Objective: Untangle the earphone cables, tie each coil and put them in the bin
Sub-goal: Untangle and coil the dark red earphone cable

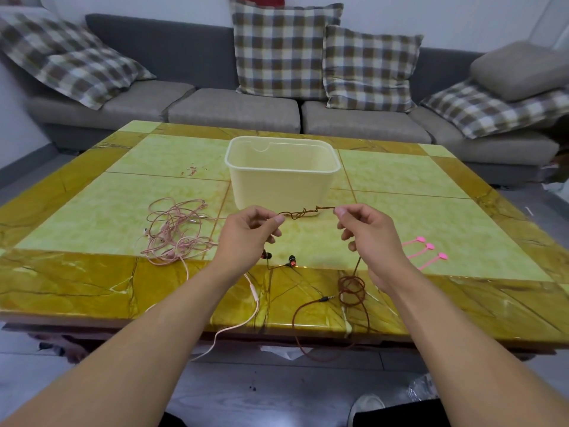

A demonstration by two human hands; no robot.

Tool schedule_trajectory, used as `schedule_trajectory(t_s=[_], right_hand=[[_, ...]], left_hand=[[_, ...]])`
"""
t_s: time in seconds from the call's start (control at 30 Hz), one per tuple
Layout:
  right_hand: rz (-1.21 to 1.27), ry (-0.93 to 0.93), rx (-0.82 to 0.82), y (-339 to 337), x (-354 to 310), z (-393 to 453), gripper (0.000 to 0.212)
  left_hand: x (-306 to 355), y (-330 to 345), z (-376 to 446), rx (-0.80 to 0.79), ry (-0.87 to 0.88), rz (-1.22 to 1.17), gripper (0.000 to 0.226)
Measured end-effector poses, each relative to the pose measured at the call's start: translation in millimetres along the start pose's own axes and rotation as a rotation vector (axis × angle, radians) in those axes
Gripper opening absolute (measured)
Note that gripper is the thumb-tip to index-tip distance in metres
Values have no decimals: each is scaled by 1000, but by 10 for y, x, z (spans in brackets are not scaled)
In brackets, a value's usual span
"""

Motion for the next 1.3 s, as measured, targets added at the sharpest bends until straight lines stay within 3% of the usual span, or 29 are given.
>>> schedule_trajectory(t_s=[0.2, 0.3, 0.5, 0.53, 0.6, 0.67, 0.77, 0.9, 1.0, 1.13, 1.3], right_hand=[[393, 103, -82, 46, -104, -10, 11], [544, 170, -107, 48, -156, -29, 12], [475, 171, -71, -7, -153, -16, 8], [434, 157, -76, -3, -153, -15, 8], [314, 117, -91, 16, -146, -10, 9], [204, 75, -110, 49, -131, -11, 9], [76, 1, -125, 88, -152, -21, 8], [-2, -97, -165, 163, -204, -70, 6], [-32, -136, -177, 197, -204, -92, 6], [-185, -170, -198, 169, -102, -38, 3], [-219, -181, -160, 85, -23, 54, 7]], left_hand=[[-103, -7, 37, -34, 98, 263, 12], [-145, -58, 63, 21, 118, 365, 15], [-202, -198, 160, 107, 75, 548, 6], [-203, -201, 165, 93, 67, 583, 11], [-184, -143, 145, 9, 90, 599, 55], [-43, -50, 55, -72, 157, 464, 76], [229, 96, -131, -175, 198, 193, 63], [238, 255, -200, -290, 69, -18, 36], [200, 242, -195, -259, 38, -62, 12], [186, 116, -115, -105, -5, -179, 8], [174, -89, 6, 99, 130, 43, 10]])
Point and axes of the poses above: each hand's wrist, its own z-axis towards the middle knuckle, its own y-axis out of the palm, x = y × z, the point moved 6 cm from there along z, towards the middle knuckle, and after that the axes turned 12 degrees about x, right-handed, at the moved point
